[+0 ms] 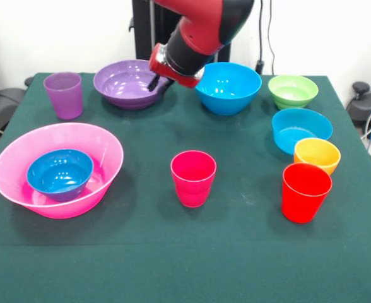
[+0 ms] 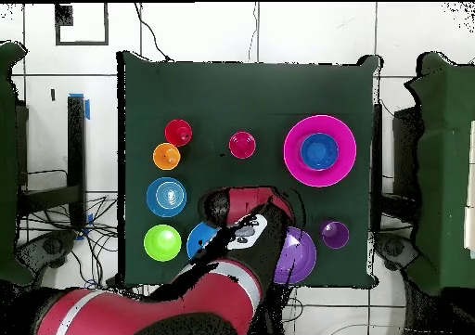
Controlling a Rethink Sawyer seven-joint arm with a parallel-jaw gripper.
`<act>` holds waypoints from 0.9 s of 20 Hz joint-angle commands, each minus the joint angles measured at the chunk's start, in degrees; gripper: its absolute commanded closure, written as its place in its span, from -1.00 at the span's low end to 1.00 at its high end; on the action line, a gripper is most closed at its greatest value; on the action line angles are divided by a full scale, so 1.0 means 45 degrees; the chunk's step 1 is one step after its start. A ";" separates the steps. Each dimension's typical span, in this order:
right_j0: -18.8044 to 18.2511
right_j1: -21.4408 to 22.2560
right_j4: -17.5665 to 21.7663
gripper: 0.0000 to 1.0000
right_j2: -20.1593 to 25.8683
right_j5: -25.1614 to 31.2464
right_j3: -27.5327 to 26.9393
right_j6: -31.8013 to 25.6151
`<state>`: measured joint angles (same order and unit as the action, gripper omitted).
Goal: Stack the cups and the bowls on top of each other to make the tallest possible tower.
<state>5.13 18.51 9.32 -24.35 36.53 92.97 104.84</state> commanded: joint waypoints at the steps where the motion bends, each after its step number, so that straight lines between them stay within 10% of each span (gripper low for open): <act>1: 0.0192 -0.0318 0.0210 -1.00 0.0957 -0.0725 0.0620 0.1779; 18: 0.0267 -0.0742 0.0693 -1.00 0.0831 -0.0579 0.0524 0.1294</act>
<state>5.58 18.08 9.82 -24.52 36.53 94.01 104.85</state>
